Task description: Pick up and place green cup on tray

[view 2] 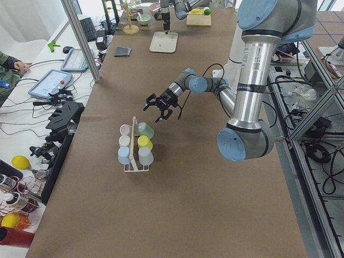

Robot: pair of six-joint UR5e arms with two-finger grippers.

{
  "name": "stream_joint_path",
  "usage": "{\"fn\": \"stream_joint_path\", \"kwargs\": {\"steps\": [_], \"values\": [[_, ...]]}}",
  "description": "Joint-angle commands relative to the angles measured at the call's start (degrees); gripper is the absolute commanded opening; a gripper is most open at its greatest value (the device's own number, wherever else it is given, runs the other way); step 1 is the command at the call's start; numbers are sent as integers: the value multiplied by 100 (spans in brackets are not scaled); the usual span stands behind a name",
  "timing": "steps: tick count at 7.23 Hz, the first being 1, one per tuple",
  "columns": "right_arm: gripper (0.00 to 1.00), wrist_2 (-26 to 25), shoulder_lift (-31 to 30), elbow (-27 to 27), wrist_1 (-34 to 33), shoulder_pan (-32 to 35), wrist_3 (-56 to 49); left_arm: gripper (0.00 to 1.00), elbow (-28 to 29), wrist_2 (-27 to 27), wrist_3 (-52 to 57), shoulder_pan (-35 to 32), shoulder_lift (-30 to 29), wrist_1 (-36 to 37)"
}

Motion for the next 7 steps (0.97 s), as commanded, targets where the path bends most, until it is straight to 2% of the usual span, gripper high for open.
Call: {"fn": "stream_joint_path", "kwargs": {"steps": [1,3,5,7], "values": [[74,-12,-89,-8,48,5,0,98,168,356,50,173,66,-42],[72,-56,-80,-34,40,5,-43,98,387,602,50,182,110,-60],[62,-56,-80,-61,39,-4,-44,98,634,664,154,208,111,-95],[53,-21,-71,-61,39,-4,-44,98,1011,779,688,278,163,-785]]}}
